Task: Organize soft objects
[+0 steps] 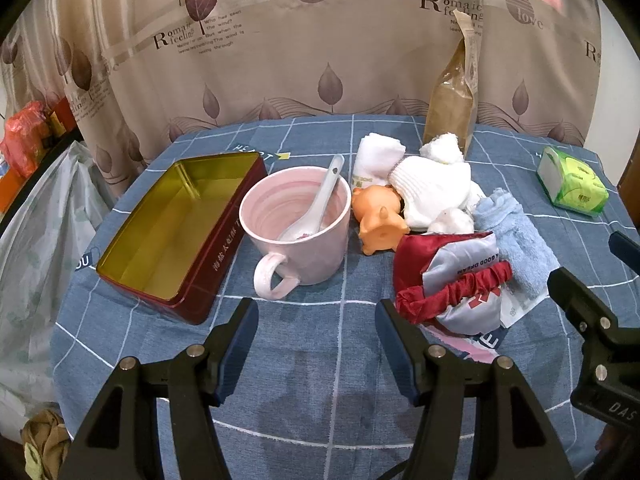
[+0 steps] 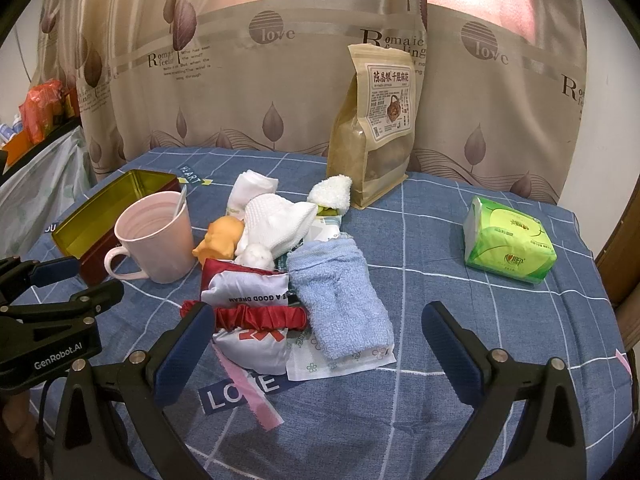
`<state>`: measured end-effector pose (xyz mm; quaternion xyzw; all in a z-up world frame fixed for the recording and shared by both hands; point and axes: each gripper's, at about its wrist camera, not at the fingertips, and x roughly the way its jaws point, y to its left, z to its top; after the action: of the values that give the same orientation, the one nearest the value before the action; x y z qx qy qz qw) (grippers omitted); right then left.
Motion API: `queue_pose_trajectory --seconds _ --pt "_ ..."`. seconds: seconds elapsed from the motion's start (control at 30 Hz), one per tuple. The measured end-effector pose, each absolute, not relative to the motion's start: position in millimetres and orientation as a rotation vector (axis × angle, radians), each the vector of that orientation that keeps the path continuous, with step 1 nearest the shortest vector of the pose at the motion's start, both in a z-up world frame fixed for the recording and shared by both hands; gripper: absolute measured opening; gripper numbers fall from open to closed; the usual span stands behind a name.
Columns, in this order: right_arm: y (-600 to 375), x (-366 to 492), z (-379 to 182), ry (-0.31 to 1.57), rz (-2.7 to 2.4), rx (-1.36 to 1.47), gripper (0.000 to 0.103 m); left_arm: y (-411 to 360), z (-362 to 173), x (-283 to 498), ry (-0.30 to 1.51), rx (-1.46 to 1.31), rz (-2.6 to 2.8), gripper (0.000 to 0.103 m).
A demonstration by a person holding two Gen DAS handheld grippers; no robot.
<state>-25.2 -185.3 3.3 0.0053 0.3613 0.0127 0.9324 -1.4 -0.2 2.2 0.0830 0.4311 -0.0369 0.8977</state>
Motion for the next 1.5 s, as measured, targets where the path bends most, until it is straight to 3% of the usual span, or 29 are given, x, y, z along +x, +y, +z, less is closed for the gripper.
queue_pose_trajectory --seconds 1.5 --pt "-184.8 -25.5 0.9 0.740 0.027 0.015 0.102 0.1 -0.3 -3.3 0.895 0.183 -0.081 0.062"
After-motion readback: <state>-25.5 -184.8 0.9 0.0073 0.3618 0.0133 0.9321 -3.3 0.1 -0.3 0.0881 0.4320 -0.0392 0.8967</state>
